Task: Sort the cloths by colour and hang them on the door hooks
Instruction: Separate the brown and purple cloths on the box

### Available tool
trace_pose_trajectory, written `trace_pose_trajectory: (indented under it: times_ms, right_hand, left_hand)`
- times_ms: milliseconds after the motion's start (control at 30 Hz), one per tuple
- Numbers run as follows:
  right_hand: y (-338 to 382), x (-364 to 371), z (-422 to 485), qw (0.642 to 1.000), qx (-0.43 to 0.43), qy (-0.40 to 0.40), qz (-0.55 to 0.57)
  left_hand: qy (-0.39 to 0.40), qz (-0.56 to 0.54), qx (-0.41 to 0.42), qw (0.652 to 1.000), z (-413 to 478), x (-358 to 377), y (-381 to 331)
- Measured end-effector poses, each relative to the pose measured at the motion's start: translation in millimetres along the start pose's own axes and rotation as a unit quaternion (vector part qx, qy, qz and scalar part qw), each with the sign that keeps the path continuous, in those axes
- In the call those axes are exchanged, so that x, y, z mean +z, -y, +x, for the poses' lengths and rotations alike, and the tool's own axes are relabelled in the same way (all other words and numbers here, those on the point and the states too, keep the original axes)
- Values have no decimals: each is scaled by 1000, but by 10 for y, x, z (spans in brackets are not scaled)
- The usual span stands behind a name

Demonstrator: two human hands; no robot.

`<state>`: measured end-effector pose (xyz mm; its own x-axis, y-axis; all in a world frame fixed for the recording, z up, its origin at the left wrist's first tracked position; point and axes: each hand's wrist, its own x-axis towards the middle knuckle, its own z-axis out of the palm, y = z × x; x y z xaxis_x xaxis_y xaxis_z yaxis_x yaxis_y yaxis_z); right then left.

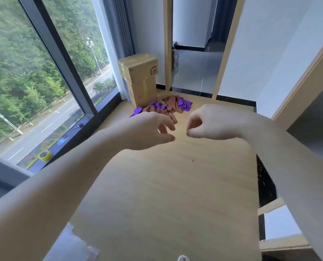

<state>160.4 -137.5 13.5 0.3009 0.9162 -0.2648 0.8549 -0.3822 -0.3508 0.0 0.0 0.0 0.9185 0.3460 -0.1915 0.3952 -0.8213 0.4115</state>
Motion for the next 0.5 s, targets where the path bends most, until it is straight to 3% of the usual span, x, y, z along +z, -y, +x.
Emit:
trace_pose_trajectory:
  times_ms: [233,500]
  right_hand:
    - [-217,15,527,999,13,30,7]
    - [-370,-67,1401,999,20,47,-6]
  left_hand:
    - [37,13,-33,999,502,71,239]
    - [45,-1,-11,999,1336,-54,785]
